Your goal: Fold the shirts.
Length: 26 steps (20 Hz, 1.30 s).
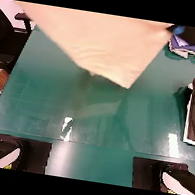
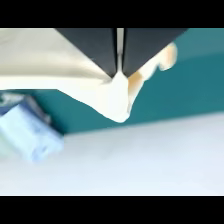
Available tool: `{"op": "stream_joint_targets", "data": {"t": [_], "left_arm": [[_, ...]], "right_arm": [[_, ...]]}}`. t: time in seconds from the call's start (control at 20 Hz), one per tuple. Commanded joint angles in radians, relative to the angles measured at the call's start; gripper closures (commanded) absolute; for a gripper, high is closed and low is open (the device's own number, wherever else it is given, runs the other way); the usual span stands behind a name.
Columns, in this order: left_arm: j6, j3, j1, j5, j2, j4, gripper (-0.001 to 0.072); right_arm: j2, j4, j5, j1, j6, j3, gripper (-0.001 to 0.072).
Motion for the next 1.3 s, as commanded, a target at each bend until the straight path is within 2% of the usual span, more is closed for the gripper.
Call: {"op": "stream_joint_targets", "data": {"t": [0.0,0.15,0.3,0.55,0.75,0.9,1.05,1.1,1.15,1.25], "left_arm": [[0.0,0.13,0.001,0.023,0.037,-0.05,0.0684],[0.0,0.13,0.001,0.035,0.027,-0.066,0.0684],[0.009,0.048,0.001,0.016,-0.01,-0.054,0.0684],[0.009,-0.13,0.001,-0.158,-0.215,0.014,0.0683],[0.008,-0.261,0.001,-0.196,-0.417,0.004,0.0683],[0.009,-0.339,0.001,-0.201,-0.538,0.003,0.0683],[0.01,-0.376,0.001,-0.192,-0.611,0.003,0.0683],[0.011,-0.378,0.001,-0.191,-0.623,0.003,0.0683],[0.02,-0.38,0.001,-0.187,-0.625,0.003,0.0683],[0.039,-0.38,0.001,-0.177,-0.625,0.004,0.0683]], "right_arm": [[0.125,-0.116,-0.008,-0.006,0.08,0.108,0.0697],[0.151,-0.149,-0.005,-0.006,0.127,0.12,0.0698],[0.095,-0.148,0.018,-0.006,0.184,0.121,0.0698],[-0.188,-0.148,0.2,-0.006,0.201,0.121,0.0697],[-0.451,-0.141,0.297,0.012,0.164,0.121,0.0696],[-0.608,-0.14,0.299,0.048,0.157,0.12,0.0696],[-0.717,-0.138,0.23,0.082,0.143,0.121,0.069],[-0.739,-0.138,0.207,0.086,0.126,0.121,0.0559],[-0.752,-0.137,0.185,0.086,0.122,0.121,0.0353],[-0.752,-0.138,0.161,0.071,0.104,0.121,0.0325]]}}
